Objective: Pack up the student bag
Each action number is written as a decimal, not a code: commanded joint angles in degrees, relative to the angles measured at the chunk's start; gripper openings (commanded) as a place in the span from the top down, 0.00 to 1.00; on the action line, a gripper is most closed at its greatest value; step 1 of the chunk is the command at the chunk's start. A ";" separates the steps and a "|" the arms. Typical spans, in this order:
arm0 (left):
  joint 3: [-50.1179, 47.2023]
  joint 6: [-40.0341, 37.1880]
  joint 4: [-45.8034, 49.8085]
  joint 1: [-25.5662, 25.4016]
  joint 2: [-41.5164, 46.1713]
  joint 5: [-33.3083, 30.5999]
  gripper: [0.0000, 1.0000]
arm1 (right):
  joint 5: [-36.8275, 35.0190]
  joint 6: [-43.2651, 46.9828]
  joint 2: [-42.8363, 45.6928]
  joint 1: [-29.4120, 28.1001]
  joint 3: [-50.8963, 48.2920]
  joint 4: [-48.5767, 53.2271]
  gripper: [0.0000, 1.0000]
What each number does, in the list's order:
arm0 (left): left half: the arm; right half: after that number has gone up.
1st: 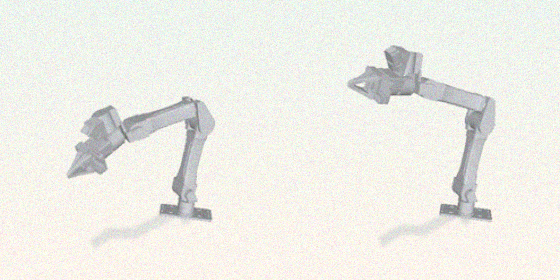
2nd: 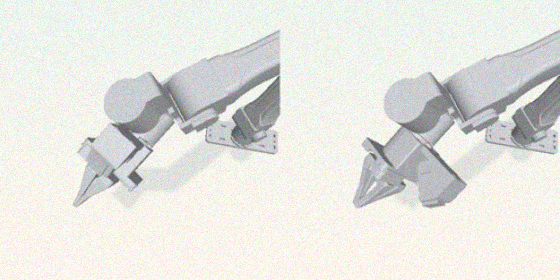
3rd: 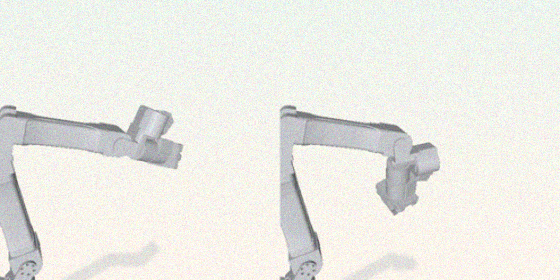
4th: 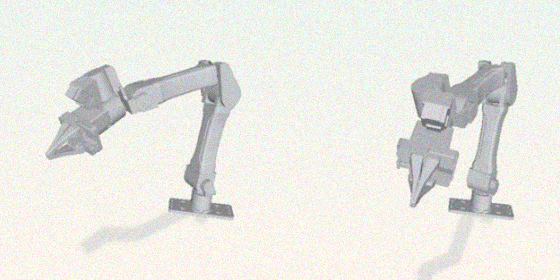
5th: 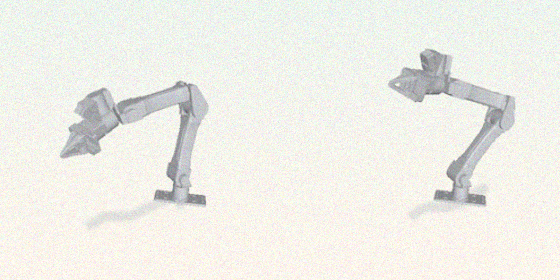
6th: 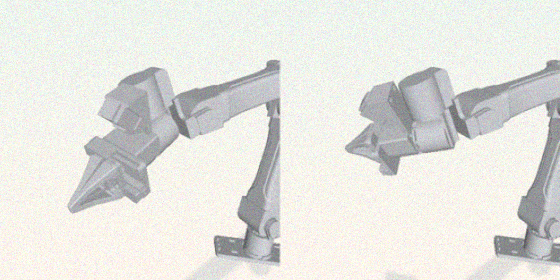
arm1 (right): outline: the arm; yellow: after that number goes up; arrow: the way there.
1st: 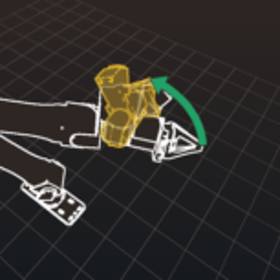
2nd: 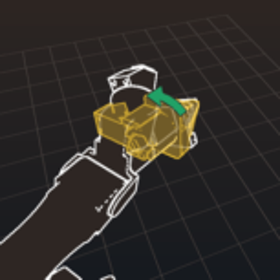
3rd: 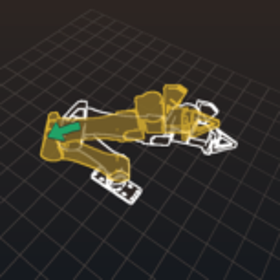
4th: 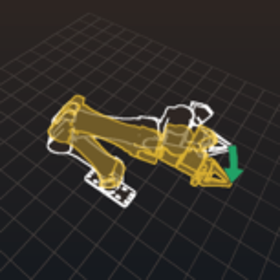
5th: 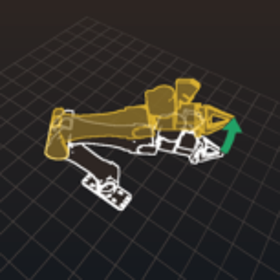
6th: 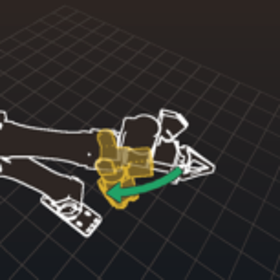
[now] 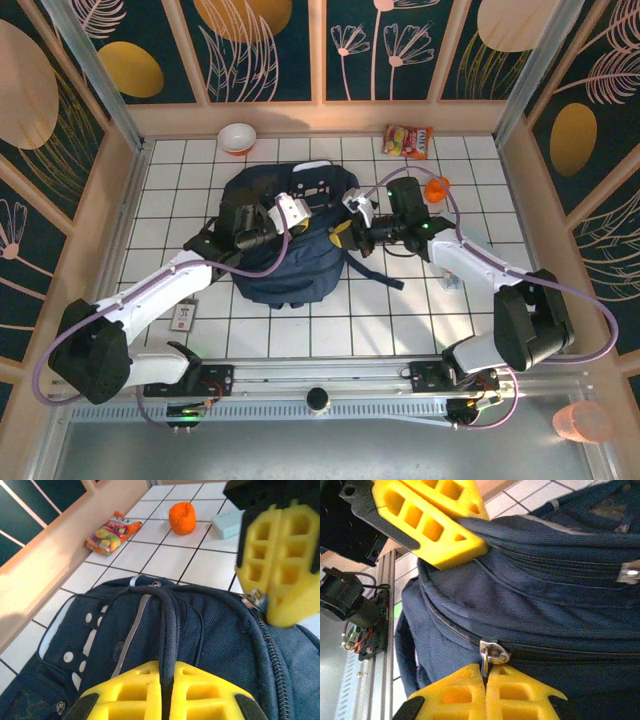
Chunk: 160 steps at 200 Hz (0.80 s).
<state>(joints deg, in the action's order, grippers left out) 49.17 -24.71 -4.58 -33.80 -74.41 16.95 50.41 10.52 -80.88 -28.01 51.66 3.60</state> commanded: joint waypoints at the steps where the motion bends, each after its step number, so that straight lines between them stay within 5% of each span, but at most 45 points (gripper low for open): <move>1: 3.05 4.20 -5.42 -0.28 -2.04 -8.05 1.00 | -1.47 -8.88 3.45 -3.01 -0.67 0.95 1.00; 54: 3.63 12.74 -9.99 -2.11 -4.78 -14.30 1.00 | -7.79 -27.63 8.02 -8.47 -3.62 -2.01 1.00; 160: 6.20 39.45 -16.53 -4.31 -9.61 -15.56 1.00 | -28.34 -60.88 10.10 -18.09 -7.70 -8.51 1.00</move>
<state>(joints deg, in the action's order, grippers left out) 52.10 5.17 -12.62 -38.52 -83.57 8.49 22.17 -41.52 -72.62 -42.92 45.08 -2.63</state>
